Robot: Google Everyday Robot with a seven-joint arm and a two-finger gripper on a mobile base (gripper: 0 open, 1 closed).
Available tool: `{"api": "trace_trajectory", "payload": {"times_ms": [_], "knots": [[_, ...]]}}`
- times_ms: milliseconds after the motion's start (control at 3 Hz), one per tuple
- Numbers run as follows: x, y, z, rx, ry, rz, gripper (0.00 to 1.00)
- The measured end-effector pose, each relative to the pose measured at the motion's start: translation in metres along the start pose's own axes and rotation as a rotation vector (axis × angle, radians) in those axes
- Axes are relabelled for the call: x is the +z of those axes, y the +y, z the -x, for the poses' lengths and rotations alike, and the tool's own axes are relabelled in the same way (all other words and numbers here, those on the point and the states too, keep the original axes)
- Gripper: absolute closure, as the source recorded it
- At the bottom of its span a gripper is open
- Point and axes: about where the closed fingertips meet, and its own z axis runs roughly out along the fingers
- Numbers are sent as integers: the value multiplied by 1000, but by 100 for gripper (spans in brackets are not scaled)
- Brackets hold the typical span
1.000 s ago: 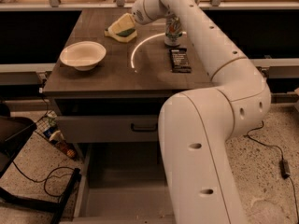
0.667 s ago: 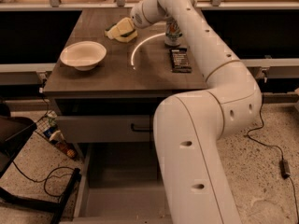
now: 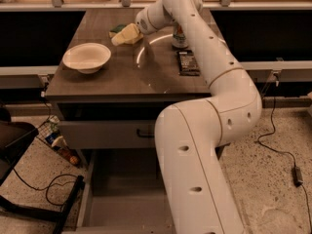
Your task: Place sponge into middle drawer
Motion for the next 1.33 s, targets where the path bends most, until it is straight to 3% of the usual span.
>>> {"api": "trace_trajectory", "payload": {"times_ms": [667,1333], "knots": [[12,-2,-13,32,32,3,0],[22,3,-13,20,53,5,41]]}}
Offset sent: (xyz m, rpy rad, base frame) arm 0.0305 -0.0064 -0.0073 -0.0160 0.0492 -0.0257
